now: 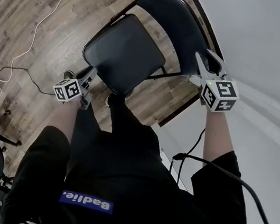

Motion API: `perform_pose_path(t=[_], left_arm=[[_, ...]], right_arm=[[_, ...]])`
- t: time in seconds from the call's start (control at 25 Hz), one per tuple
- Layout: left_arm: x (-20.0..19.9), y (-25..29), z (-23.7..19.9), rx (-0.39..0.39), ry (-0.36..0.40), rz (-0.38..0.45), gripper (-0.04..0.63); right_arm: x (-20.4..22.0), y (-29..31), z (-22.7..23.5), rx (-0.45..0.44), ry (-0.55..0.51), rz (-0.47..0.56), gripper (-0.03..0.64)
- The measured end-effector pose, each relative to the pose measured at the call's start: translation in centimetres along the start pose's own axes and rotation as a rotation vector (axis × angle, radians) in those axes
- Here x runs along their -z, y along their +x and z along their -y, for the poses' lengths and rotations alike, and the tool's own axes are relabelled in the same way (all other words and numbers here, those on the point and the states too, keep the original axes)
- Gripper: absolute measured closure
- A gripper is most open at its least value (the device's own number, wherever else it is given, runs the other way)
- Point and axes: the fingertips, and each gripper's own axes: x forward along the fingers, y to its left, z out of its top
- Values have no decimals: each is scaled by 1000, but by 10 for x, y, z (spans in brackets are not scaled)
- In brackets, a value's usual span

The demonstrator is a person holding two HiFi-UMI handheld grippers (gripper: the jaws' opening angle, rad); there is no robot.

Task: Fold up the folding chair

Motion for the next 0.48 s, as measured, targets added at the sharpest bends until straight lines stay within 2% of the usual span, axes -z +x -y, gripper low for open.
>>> perform_pose_path(t=[0.08, 0.28, 0.48], left_arm=[[13, 6, -17, -12, -27, -27, 469], [35, 9, -77, -112, -17, -83, 450], [61, 21, -118, -120, -82, -105, 425]], right_arm=[[-2, 9, 10, 12, -34, -18, 515], [1, 33, 37, 44, -98, -77, 471], [10, 51, 74, 64, -61, -107, 416]])
